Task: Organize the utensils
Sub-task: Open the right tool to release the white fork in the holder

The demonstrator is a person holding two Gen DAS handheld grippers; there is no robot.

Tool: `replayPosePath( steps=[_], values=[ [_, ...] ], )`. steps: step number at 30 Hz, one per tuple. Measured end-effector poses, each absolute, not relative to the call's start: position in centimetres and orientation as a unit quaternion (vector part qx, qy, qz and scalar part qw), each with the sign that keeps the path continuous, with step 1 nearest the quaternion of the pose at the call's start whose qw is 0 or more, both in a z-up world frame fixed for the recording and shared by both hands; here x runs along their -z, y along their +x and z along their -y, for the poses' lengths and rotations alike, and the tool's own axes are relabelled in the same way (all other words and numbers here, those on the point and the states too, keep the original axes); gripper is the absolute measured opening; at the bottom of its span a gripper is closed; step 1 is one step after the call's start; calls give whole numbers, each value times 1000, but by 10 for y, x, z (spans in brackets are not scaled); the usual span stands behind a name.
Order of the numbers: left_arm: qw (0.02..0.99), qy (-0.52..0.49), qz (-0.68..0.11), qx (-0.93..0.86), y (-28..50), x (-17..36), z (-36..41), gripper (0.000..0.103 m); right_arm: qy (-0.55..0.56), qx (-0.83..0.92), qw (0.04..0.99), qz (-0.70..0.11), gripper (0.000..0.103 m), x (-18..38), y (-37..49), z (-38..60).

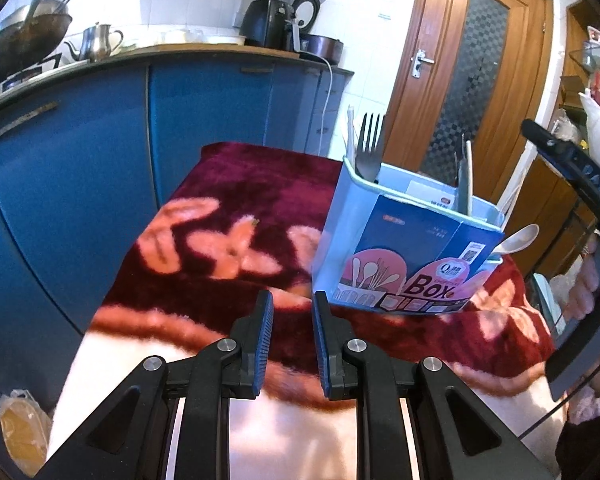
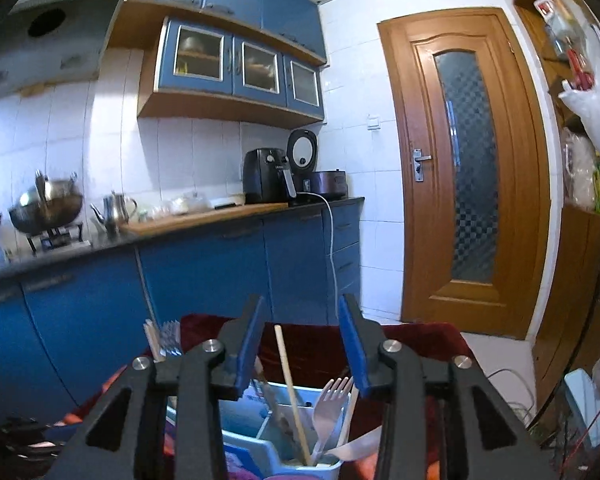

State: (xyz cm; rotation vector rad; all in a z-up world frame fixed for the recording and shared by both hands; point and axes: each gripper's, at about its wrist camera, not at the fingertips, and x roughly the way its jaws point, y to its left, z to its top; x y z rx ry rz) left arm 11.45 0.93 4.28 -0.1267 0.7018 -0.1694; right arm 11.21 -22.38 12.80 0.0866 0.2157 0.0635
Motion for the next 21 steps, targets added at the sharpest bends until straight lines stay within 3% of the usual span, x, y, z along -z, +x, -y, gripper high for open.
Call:
replayPosePath(
  steps=[13,21],
  values=[
    [948,-63,-300,85,90,-77,-15,20,82,-58,982,-157,43,-152,51,220],
    [956,-60,-270,99,65,-95,-14,20,81,-47,978,-187,50,-133,11,212]
  ],
)
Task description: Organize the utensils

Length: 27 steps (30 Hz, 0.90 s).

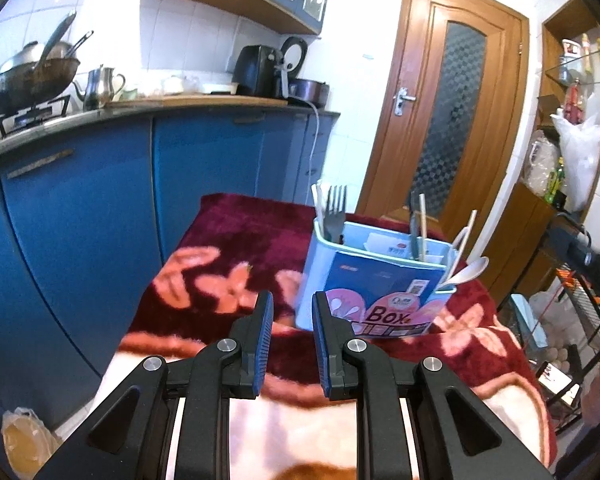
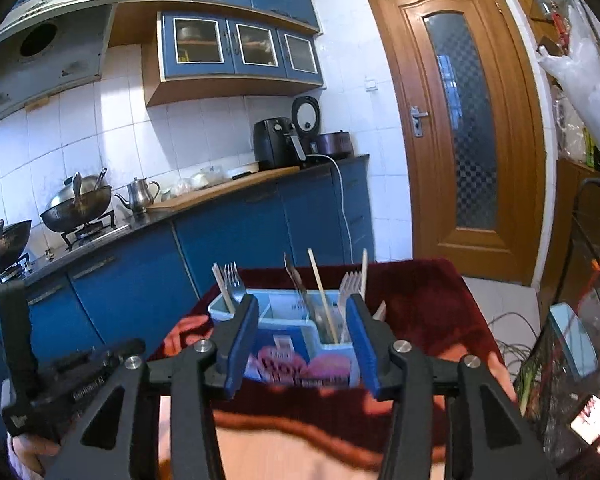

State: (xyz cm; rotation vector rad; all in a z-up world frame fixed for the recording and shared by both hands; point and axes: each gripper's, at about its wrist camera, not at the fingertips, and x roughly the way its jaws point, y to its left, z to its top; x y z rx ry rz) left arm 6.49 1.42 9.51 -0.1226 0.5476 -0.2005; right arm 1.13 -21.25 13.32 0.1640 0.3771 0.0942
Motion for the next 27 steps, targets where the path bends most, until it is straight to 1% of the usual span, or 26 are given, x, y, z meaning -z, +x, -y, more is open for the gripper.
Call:
replayPosePath(
  steps=[3,5,7,12,16,17,19,21,25,27],
  values=[
    [960,-55,-253,103,52,-97,-12,20,80,-38,978,-187,56,-126,-2,212],
    [962,-52,-247,105,46,-95,-11,24,77,-31,979,-188,59,-118,-12,210],
    [963,-42,-243,105,38,-89,-9,39,73,-26,979,-191,62,-112,-18,209],
    [965,-3,-241,102,23,-70,0,52,73,-16,977,-201,69,-91,-29,211],
    [965,4,-242,103,15,-53,4,61,79,-6,974,-213,73,-71,-34,213],
    [965,6,-242,102,14,-50,4,62,80,-3,973,-215,75,-65,-35,214],
    [965,12,-241,100,10,-40,7,68,82,1,972,-221,78,-53,-37,214],
    [965,19,-241,98,8,-32,12,69,78,5,972,-221,83,-42,-40,213],
    [966,32,-238,96,7,-19,20,70,70,11,974,-215,85,-22,-45,210],
    [966,33,-238,95,8,-13,22,70,70,12,975,-210,92,-15,-46,210]
  ],
)
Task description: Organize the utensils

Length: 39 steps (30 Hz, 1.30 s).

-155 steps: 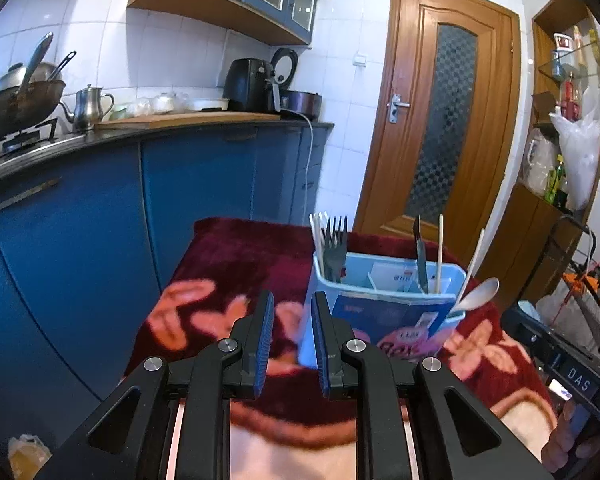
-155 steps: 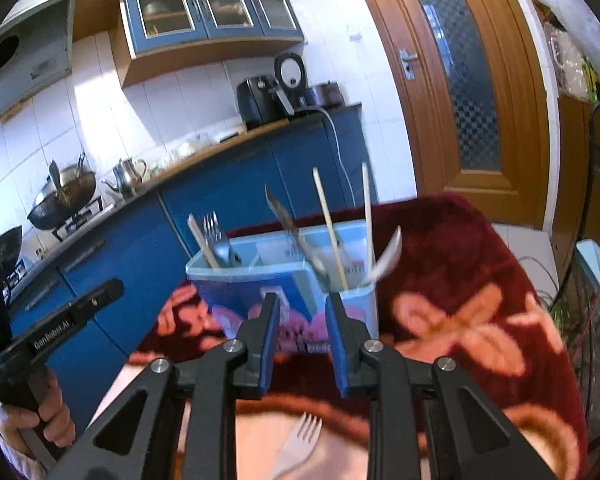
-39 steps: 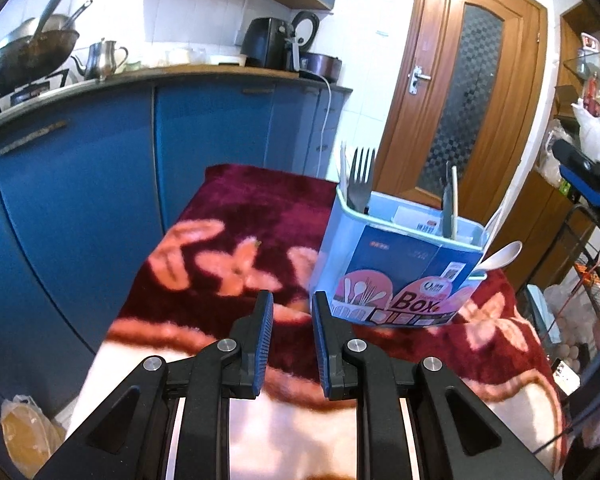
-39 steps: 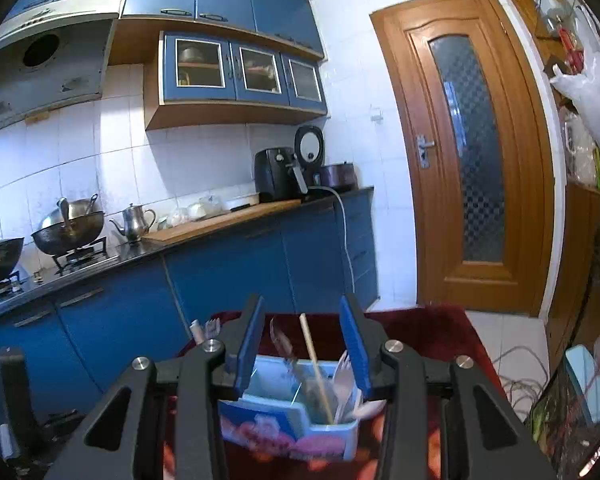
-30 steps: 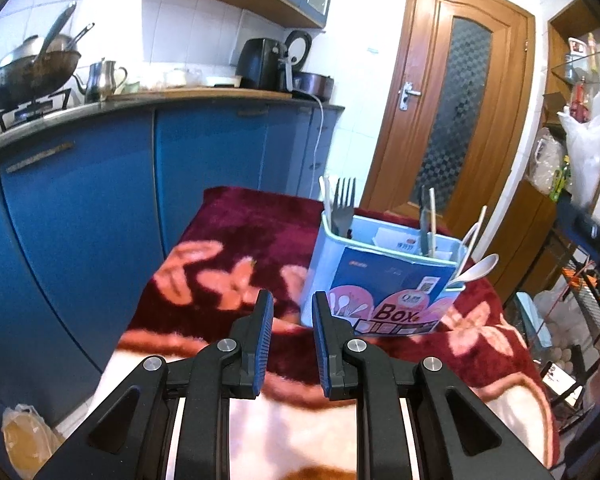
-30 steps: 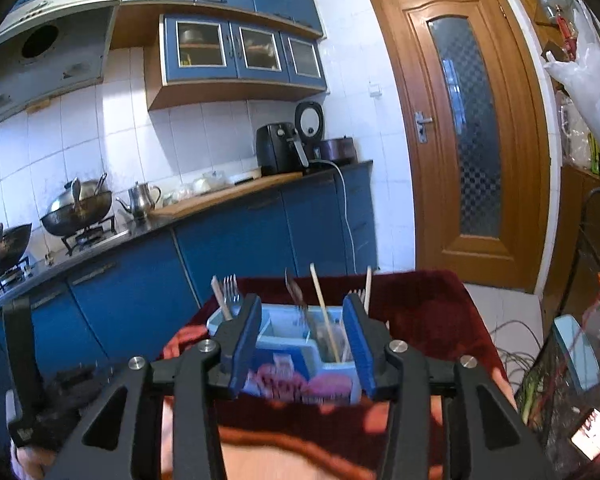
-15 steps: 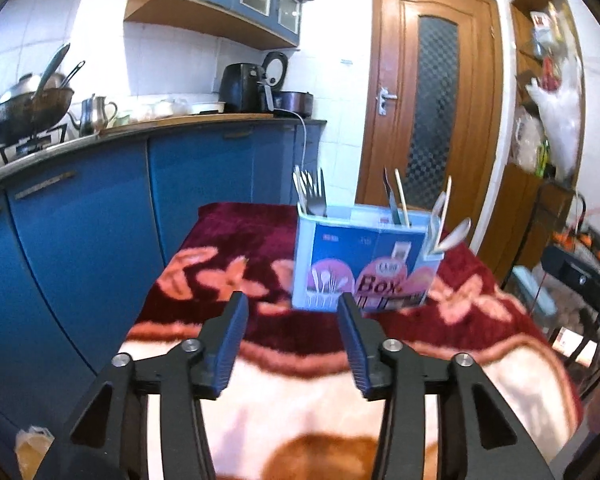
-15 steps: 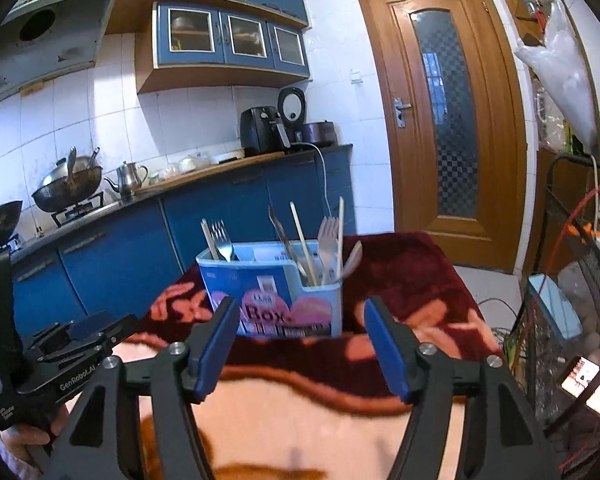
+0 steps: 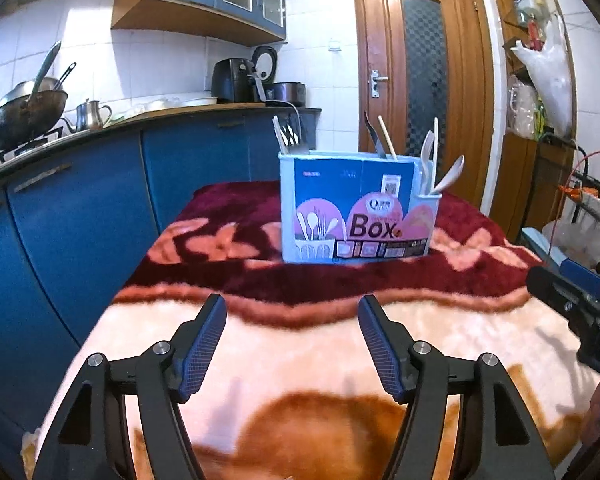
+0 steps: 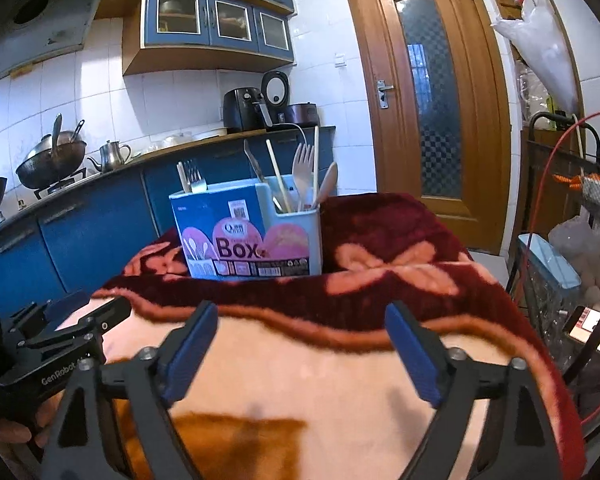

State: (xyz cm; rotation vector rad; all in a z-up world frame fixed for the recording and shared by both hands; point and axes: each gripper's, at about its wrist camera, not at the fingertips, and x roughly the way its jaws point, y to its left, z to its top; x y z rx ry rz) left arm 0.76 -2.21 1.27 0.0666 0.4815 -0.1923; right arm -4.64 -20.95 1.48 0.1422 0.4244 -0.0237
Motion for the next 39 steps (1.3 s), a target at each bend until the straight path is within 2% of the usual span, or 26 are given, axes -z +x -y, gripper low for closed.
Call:
replayPosePath(
  steps=[19,39],
  values=[
    [972,-1,-226,67,11,0,16,70,81,33,977,-197,93,1,-46,214],
    [974,9,-218,58,9,1,18,70,76,41,978,-190,93,2,-46,213]
  ],
)
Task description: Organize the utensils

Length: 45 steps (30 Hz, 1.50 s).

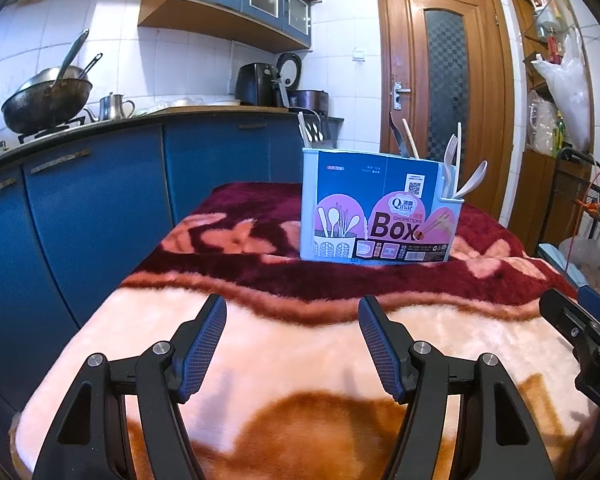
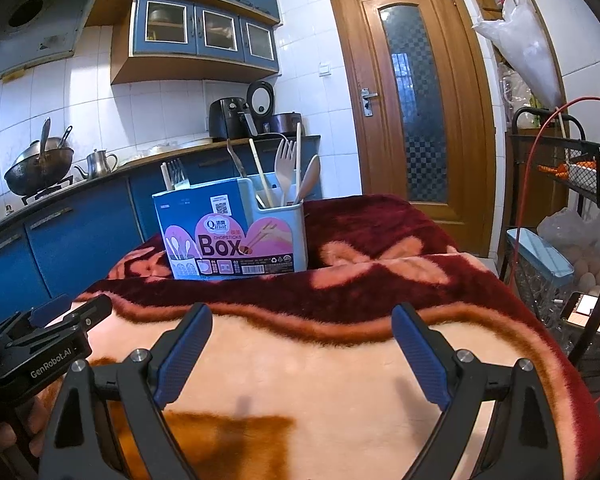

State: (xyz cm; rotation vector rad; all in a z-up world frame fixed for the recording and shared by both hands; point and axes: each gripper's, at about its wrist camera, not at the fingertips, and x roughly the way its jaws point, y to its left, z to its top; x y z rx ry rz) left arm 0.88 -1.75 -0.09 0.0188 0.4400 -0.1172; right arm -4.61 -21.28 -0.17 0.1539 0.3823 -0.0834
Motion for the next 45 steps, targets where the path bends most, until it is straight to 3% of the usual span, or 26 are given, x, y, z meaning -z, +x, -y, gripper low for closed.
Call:
replayPosePath(
  steps=[45],
  values=[
    [977,15,-209,52,6,0,18,70,76,41,978,-192,93,2,-46,212]
  ],
)
